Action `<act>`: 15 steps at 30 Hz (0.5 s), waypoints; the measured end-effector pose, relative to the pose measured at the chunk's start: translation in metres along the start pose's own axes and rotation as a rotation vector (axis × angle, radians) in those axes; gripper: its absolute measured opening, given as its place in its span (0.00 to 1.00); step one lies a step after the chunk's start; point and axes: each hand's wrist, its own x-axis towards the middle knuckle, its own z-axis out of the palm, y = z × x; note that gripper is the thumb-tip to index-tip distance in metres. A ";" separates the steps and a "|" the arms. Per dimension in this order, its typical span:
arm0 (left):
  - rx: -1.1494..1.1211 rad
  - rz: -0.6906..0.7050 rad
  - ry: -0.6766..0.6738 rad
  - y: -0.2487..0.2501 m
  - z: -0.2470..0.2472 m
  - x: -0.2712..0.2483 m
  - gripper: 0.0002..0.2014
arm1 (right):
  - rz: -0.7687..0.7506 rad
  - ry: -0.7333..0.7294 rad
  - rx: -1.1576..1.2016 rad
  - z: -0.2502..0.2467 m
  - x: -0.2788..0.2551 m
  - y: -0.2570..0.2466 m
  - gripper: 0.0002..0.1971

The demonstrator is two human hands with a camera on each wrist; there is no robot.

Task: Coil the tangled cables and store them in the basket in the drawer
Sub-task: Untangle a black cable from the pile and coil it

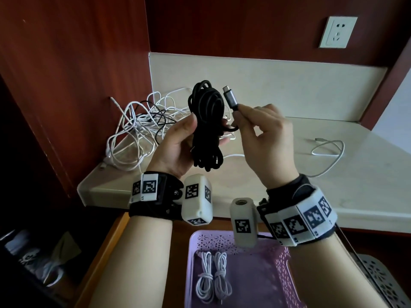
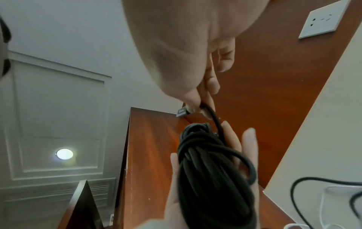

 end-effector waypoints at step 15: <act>-0.050 0.108 0.031 0.000 -0.003 -0.004 0.52 | 0.178 -0.326 0.140 -0.011 0.008 -0.024 0.10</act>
